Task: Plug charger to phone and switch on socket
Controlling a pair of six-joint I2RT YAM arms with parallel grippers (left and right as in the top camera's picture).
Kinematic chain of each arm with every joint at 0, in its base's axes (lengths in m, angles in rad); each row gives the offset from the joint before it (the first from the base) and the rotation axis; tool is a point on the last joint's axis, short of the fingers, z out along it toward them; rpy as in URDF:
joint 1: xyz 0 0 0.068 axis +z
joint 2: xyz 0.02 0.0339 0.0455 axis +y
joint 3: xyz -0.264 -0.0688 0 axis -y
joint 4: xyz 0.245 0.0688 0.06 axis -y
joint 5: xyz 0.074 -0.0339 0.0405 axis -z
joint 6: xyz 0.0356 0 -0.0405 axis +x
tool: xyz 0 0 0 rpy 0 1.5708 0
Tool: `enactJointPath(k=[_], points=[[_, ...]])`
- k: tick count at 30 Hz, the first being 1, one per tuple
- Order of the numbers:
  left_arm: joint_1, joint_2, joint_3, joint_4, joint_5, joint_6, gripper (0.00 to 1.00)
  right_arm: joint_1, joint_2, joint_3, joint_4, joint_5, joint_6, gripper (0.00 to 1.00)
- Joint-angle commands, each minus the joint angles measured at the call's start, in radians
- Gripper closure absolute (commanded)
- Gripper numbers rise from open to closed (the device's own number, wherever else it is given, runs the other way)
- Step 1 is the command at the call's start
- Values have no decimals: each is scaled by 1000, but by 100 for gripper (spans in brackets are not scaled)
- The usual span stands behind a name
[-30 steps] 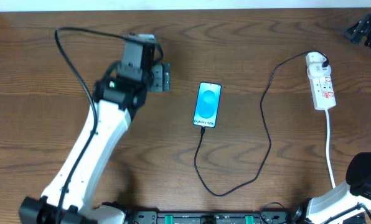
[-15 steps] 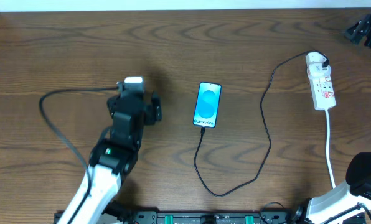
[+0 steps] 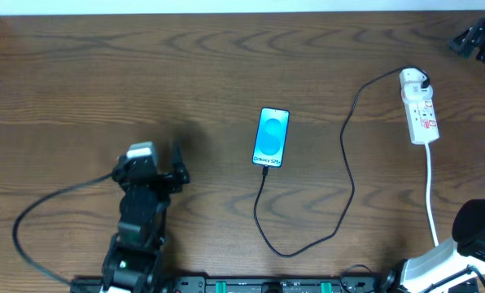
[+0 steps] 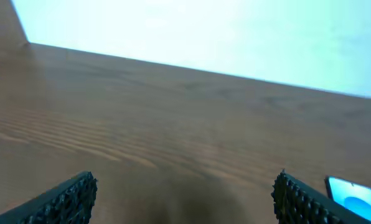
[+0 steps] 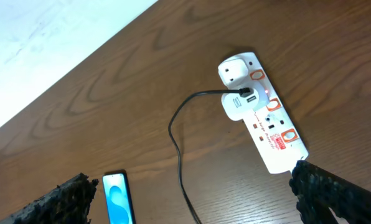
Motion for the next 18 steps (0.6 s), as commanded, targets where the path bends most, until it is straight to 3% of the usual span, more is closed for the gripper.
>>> enactJointPath(k=[1, 9, 12, 18], points=[[40, -125, -70, 7, 16, 6, 10, 1, 1, 10, -2, -8, 11, 1], [92, -395, -238, 37, 51, 4, 10, 1, 1, 10, -2, -8, 11, 1], [95, -488, -236, -71, 53, 6, 10, 1, 1, 10, -2, -8, 11, 1], [126, -495, -236, -171, 71, 30, 10, 2, 1, 10, -2, -8, 11, 1]])
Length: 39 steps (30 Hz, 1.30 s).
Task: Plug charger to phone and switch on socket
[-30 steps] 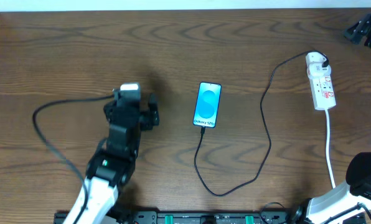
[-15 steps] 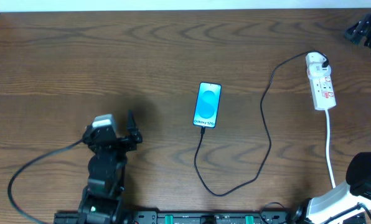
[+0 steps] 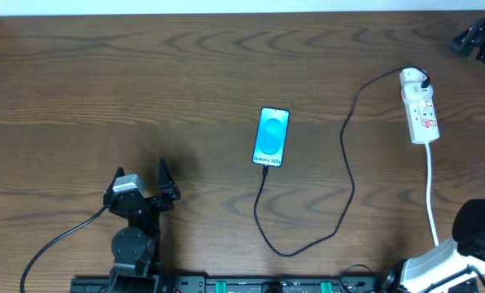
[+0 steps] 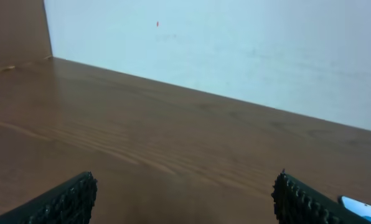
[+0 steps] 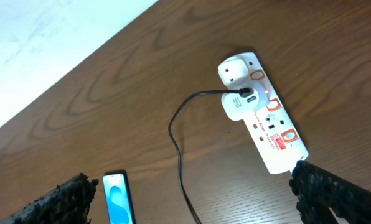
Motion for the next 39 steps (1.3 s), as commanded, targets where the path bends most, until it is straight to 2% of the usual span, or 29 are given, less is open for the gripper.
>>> enactJointPath(k=[1, 3, 10, 13, 39], points=[[21, -9, -9, -62, 28, 58, 10, 1, 0, 10, -1, -8, 11, 1], [27, -9, -9, -63, 46, 95, 10, 2, 0, 10, -1, -8, 10, 1], [28, -9, -9, -66, 62, 103, 10, -10, 0, 10, -1, -8, 10, 1], [30, -9, -9, -71, 114, 137, 10, -9, 0, 10, -1, -8, 10, 1], [29, -7, -9, -69, 130, 133, 10, -12, 0, 10, -1, -8, 11, 1]])
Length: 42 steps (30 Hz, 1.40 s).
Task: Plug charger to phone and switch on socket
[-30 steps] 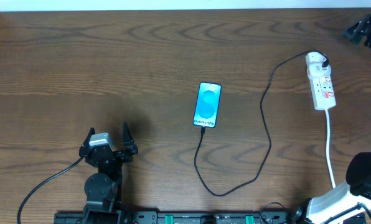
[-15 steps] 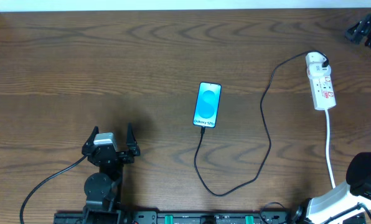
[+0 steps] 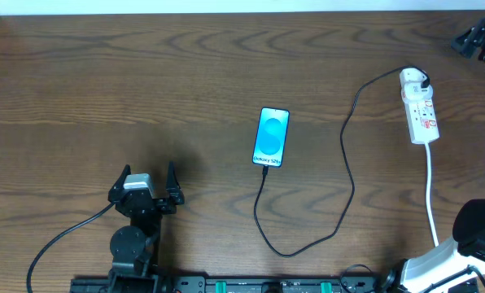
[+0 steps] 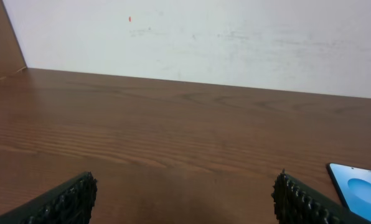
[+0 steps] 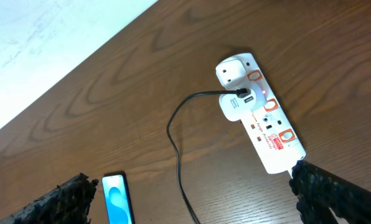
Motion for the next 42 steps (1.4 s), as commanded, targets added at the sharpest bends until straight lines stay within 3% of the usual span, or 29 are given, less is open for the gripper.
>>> enactJointPath(k=[1, 20, 27, 31, 35, 42], points=[[5, -7, -23, -37, 4, 20, 10, -3, 0, 10, -1, -8, 11, 1], [5, -7, -23, -37, 4, 20, 10, -5, -7, 10, -1, -5, 10, 1], [5, -7, -23, -37, 4, 20, 10, 25, -152, -31, 30, 176, 7, 1], [5, -7, -23, -37, 4, 20, 10, 78, -328, -249, 235, 249, 7, 1], [5, -7, -23, -37, 4, 20, 10, 129, -491, -560, 544, 249, 7, 1], [5, -7, -23, -37, 4, 20, 10, 227, -737, -1246, 1252, 249, 7, 1]])
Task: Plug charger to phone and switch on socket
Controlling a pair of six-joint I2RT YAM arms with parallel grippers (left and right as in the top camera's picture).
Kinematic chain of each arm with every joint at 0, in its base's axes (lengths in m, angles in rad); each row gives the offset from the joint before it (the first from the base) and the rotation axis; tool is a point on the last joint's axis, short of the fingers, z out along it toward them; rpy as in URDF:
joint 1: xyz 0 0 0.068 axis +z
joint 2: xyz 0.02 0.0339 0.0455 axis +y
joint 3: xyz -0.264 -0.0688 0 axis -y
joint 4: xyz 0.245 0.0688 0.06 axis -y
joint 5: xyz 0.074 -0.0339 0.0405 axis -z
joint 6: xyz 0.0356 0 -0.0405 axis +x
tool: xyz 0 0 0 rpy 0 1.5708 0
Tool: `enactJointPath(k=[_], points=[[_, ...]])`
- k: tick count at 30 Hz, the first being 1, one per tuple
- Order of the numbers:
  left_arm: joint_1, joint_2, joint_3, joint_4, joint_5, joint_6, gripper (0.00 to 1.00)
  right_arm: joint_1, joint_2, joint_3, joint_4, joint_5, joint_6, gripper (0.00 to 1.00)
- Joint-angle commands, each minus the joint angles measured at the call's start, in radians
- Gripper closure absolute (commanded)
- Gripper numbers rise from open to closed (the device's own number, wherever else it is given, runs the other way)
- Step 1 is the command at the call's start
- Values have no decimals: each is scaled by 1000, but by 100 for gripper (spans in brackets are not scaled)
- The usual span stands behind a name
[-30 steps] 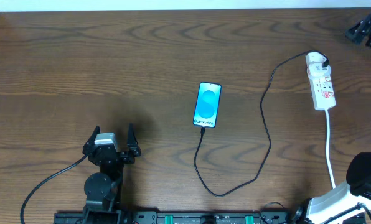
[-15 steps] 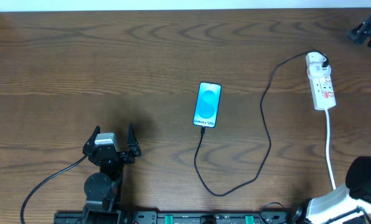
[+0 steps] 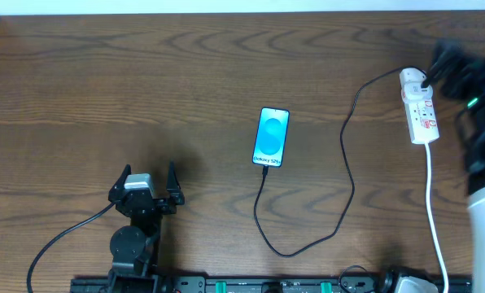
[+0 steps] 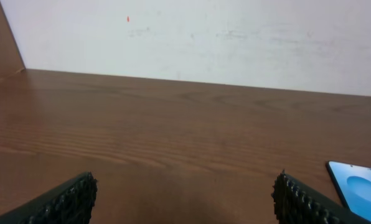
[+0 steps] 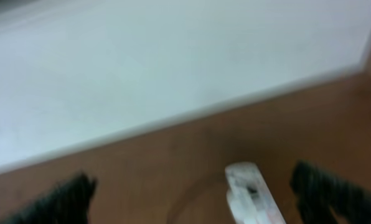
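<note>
The phone, screen lit blue, lies face up at the table's middle; its corner shows in the left wrist view. A black cable runs from its lower end in a loop to the white power strip at the right. My right gripper, blurred, hangs open just right of the strip's far end. In its own view the right gripper has the strip between and beyond its fingers. My left gripper stands open and empty at the front left.
The strip's white lead runs toward the front edge at the right. A pale wall bounds the table's far side. The left arm's black cable curves over the front left of the brown wooden table.
My right arm has come from the front right corner to beside the power strip's far end; its view changed from a high look down to a low, blurred one. The left gripper has not moved.
My left gripper first stood open farther out on the table, then drawn back to the front left, then squared up there, where it stays. My right gripper stayed high and open, looking down on strip and phone, and now hangs beside the strip.
</note>
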Motion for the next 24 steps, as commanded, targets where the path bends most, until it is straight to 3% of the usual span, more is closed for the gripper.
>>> enactJointPath(k=[1, 7, 9, 15, 18, 24], points=[[5, -7, -23, -34, -3, 13, 10, 42, -89, -311, 256, 16, 6, 1], [5, -7, -23, -34, -3, 13, 10, 47, -221, -730, 759, 33, 6, 1], [5, -7, -23, -34, -3, 13, 10, 47, -261, -830, 850, 55, 6, 1], [5, -7, -23, -34, -3, 13, 10, 48, -377, -1045, 959, 149, 6, 1], [5, -7, -23, -34, -3, 13, 10, 50, -434, -1052, 852, 177, 5, 1], [5, -7, -23, -34, -3, 13, 10, 48, -503, -1052, 805, 177, 6, 1]])
